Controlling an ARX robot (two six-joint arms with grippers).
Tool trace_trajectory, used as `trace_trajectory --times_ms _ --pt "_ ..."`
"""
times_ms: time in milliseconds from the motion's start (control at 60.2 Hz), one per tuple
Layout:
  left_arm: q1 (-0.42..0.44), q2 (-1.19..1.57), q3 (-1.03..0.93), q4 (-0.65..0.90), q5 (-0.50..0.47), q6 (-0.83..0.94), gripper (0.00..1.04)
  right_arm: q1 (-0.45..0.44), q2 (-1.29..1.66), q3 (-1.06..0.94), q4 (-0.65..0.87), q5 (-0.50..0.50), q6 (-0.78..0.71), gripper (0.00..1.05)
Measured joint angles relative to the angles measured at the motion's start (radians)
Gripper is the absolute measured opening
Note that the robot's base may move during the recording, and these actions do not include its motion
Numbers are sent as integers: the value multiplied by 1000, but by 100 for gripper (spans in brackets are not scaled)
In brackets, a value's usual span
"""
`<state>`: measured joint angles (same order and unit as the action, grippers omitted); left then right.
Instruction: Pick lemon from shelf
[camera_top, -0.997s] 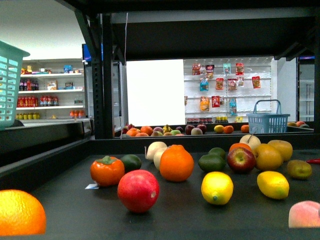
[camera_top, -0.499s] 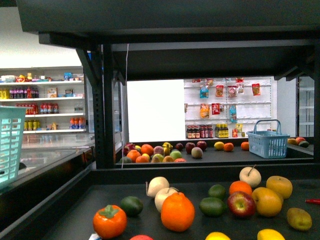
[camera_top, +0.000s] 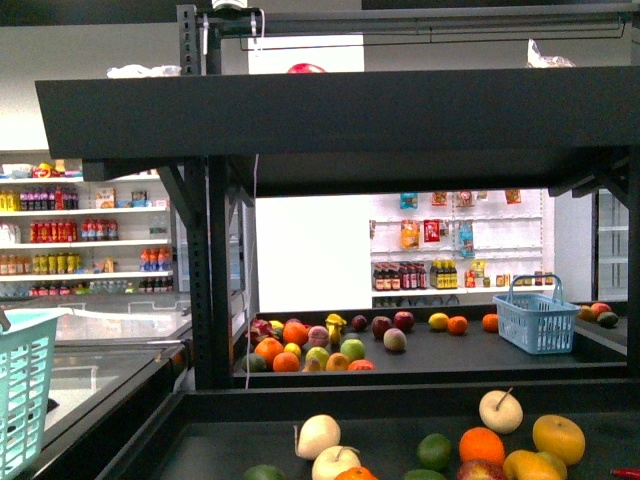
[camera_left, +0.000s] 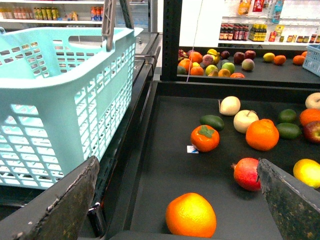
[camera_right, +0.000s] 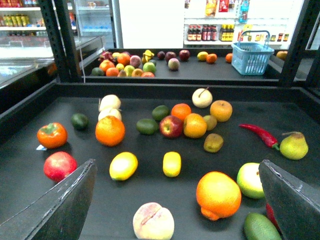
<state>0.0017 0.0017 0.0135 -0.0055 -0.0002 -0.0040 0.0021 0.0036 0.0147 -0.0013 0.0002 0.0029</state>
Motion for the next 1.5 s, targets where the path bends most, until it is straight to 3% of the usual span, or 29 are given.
trace_trajectory --times_ms 615,698,847,1047,1130,1280,1496 --pt "0 0 0 0 1 0 97 0 0 0 0 -1 0 97" --pt "23 81 48 -126 90 -114 97 0 0 0 0 0 0 97" --pt "128 358 142 -50 231 -334 97 0 0 0 0 0 0 97" --pt "412 783 441 133 525 -617 97 0 0 0 0 -1 0 97" --pt "503 938 545 205 597 -753 97 0 0 0 0 -1 0 97" --pt "586 1194 698 310 653 -964 97 0 0 0 0 -1 0 97" --pt "591 1468 864 419 663 -1154 97 0 0 0 0 -1 0 97"
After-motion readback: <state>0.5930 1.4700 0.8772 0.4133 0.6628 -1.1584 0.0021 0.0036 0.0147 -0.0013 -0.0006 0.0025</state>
